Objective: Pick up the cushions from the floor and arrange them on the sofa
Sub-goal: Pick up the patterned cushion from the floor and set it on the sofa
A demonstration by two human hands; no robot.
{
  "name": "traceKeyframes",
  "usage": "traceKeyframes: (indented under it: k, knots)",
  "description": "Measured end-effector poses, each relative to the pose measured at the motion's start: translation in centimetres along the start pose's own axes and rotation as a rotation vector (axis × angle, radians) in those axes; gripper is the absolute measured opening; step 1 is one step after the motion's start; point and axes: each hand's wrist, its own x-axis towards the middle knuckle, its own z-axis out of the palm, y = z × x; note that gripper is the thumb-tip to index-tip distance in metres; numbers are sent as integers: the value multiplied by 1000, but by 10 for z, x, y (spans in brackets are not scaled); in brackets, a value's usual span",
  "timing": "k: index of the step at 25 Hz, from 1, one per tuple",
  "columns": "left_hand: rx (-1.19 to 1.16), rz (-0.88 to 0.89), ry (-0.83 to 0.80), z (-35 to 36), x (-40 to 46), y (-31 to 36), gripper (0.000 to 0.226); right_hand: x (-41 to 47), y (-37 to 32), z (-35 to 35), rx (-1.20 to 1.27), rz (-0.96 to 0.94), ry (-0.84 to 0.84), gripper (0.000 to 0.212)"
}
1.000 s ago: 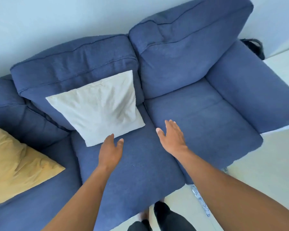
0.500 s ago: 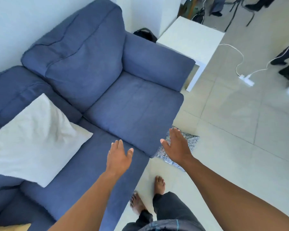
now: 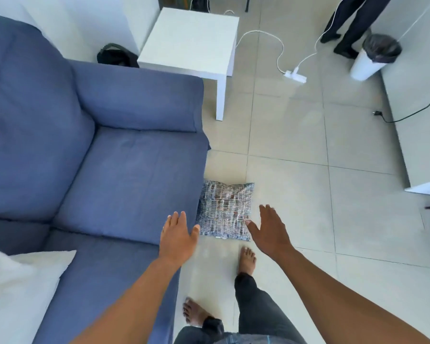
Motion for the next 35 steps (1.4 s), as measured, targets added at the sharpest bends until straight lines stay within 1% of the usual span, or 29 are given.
traceKeyframes:
  k: [4,9,13,17,22,25,28,29,31,32,33,34,35]
  knots:
    - [17,-58,-95,42,57,41,73,65,45,-4,-7,35,-71,76]
    - [38,-107,-180,98,142,63,72,161,81,12,-25,29,-104,74]
    - [30,-130,-198,144,226,63,70,241,107,54,44,56,-101,75]
    - [63,-183,-205,206,318,35,70,323,135,125,83,107,-116,75]
    - [46,-275,-117,288,413,-13,60,410,177,219,171,161,-135,72]
    - [33,-436,-54,338,453,-44,55,456,208,273,277,283,-116,68]
    - [-113,-595,108,375,496,-84,50,487,229,320,410,385,-84,66]
    - [-151,-623,126,380,516,-97,51,495,236,333,463,407,-63,68]
    - [-238,-680,124,401,520,-114,53,506,242,349,606,490,-26,74]
    - [-236,-682,91,433,501,-125,54,510,243,353,701,555,-16,74]
    - [-181,-855,80,447,487,-132,54,514,243,355,796,608,-18,69]
    - [-247,-834,50,468,454,-139,54,514,242,355,875,637,-27,61]
    - [-318,-751,-28,489,400,-137,55,512,241,351,923,644,-32,53]
